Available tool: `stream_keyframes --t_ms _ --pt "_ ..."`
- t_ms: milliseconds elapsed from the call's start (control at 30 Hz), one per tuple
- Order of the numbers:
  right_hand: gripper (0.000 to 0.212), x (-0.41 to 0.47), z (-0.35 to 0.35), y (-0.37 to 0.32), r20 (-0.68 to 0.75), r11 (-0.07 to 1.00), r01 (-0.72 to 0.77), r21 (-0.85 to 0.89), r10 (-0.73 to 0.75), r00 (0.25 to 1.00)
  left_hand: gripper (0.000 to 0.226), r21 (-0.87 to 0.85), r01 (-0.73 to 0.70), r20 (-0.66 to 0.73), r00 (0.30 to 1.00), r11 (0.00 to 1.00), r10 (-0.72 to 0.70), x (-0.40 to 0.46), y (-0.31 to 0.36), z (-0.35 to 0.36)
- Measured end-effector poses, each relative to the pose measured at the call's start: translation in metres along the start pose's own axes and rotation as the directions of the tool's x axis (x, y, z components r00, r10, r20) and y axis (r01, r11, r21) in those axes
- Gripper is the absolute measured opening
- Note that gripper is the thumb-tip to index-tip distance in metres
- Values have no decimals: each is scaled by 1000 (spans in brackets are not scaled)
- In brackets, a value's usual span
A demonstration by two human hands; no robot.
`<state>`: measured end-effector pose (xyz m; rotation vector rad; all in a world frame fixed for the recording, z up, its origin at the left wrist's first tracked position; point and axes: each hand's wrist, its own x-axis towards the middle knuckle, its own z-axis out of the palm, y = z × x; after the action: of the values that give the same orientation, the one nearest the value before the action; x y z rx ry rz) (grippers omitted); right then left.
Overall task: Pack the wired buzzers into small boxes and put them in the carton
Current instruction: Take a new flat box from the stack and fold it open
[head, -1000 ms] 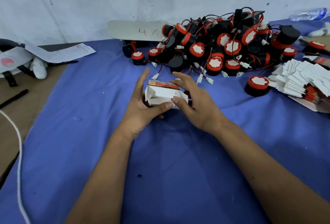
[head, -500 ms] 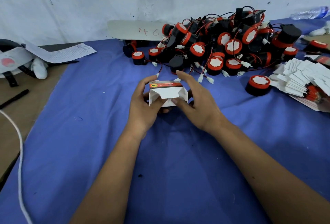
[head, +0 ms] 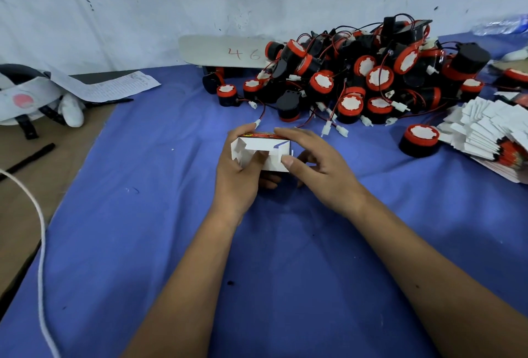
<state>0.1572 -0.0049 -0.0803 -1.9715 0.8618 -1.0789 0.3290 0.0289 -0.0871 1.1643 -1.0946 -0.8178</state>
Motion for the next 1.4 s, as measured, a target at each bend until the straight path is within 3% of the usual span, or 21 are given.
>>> stream_keyframes --t_ms 200,367,567,867,1067,1167,1300,1400 --pt "38 1 -1 2 -64 997 -60 50 63 996 43 89 -47 18 999 995 45 -2 -1 2" --pt "38 3 -6 4 -48 993 -81 87 85 995 45 8 11 37 999 1000 -12 -2 -3 4" --pt "39 5 -11 6 -13 985 -101 141 104 994 33 -53 74 38 997 996 -72 -3 0 4" --pt "38 6 -12 13 -28 983 -118 141 123 992 21 35 44 26 999 998 -45 -11 7 10" --pt "39 8 -12 16 -122 952 -147 268 184 975 56 -121 105 237 969 987 -74 -8 15 1" --pt "42 8 -15 12 -129 946 -108 306 154 980 59 -148 148 287 953 978 -101 -6 22 1" --pt "38 7 -12 12 -117 979 -81 189 105 988 39 -108 83 155 986 991 -65 -9 20 5" --pt "36 7 -10 16 -167 994 -83 64 93 981 28 -70 13 149 989 997 -3 -12 17 7"
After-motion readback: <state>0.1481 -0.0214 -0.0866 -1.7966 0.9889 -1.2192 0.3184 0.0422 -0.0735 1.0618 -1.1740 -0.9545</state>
